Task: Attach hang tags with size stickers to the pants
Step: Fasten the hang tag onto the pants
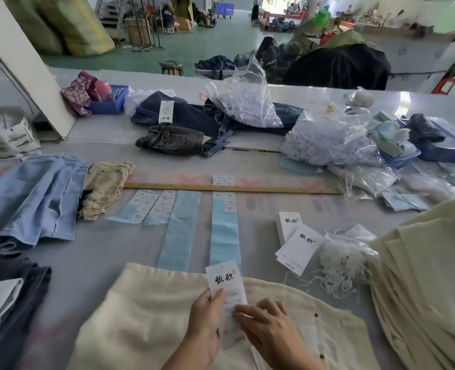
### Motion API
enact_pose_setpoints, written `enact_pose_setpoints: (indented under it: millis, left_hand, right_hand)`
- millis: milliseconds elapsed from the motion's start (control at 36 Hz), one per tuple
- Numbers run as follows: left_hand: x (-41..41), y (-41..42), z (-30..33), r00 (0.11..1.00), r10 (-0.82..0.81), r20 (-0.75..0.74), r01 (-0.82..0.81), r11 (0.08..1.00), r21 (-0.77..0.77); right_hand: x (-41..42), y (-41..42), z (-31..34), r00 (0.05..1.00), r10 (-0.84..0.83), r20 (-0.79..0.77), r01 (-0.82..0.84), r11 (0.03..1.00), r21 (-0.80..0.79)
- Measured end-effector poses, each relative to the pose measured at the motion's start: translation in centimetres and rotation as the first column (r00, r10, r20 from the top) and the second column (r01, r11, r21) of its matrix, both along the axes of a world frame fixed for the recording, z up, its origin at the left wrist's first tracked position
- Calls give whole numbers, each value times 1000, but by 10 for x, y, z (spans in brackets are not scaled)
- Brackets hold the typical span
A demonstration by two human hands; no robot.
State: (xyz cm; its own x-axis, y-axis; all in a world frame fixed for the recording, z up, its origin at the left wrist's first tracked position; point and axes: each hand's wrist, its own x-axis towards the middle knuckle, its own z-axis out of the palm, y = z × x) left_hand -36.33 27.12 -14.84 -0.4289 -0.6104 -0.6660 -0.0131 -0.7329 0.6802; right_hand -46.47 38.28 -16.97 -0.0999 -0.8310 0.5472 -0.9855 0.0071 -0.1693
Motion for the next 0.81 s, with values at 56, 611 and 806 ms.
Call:
enact_pose_setpoints:
  millis: [56,611,806]
  left_hand:
    - [1,-2,-3,999,26,-25,-21,983,185]
    - [-8,9,-57,852,-352,387,446,875,-187]
    - [-6,9,-64,840,-356,409,475,847,-238]
  right_hand:
    - [-2,13,-13,998,-45,-40,46,998,44]
    - [-146,36,-41,887,-459,-60,378,643,666]
    - [-151,39,-53,879,-473,-58,368,596,714]
